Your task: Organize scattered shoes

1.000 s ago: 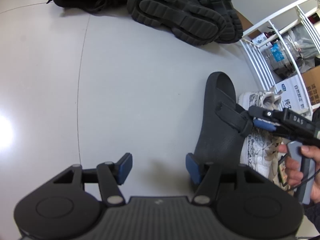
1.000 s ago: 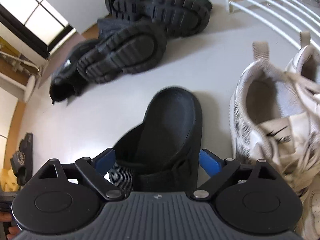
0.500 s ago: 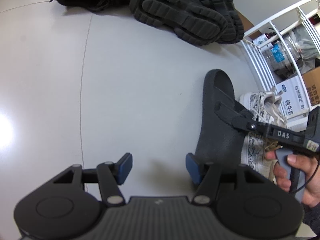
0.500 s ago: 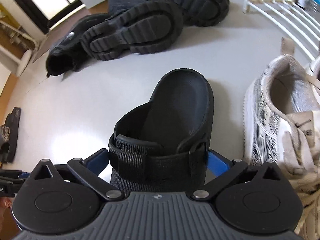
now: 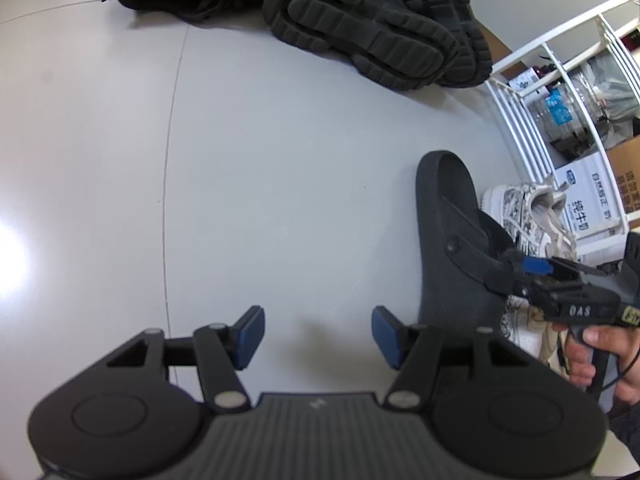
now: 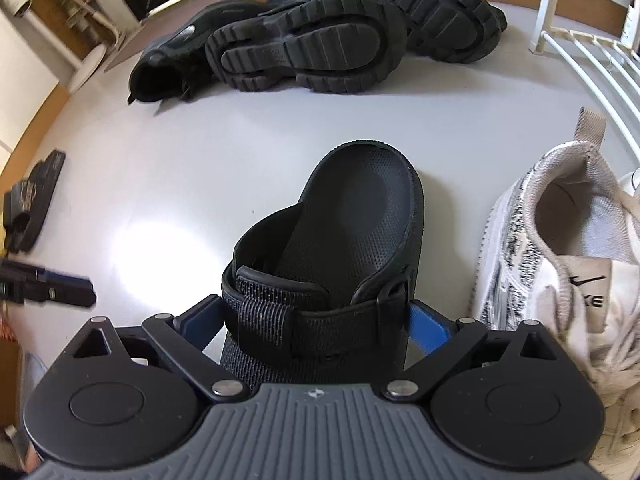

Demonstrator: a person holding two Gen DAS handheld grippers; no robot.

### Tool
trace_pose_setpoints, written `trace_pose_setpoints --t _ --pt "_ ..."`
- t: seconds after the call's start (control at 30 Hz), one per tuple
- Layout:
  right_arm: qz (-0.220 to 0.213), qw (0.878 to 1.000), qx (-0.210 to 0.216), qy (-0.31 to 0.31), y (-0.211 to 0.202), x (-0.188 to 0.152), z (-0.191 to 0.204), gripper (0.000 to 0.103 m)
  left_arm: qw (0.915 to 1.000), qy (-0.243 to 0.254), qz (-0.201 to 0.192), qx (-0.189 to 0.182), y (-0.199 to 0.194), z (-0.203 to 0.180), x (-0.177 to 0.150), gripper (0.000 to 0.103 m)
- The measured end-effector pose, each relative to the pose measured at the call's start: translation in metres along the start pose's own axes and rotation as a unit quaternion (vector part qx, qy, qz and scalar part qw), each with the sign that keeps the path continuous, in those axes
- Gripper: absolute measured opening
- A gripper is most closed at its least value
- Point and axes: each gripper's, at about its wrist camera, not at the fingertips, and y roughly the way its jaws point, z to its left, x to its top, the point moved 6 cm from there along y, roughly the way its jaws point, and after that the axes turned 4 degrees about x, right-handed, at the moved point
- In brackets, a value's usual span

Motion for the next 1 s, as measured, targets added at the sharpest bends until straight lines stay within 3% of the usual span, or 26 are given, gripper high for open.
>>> trace_pose_setpoints --t 0.57,0.8,1.0 --pt "0.030 0.998 -0.001 -0.058 -0.017 -0.012 -0.009 0.097 1.0000 0.005 0.006 -0.001 0.006 -0.006 0.000 0.062" --pt "0.025 0.999 -0.028 0.010 -0.022 -0.017 -0.011 0.101 1.0000 0.003 0.005 0.000 0.007 -0.007 0.000 0.062" --pt "0.024 0.999 -0.040 0.024 -0.019 -0.022 -0.009 0.103 1.0000 0.001 0.004 -0.001 0.008 -0.008 0.001 0.062"
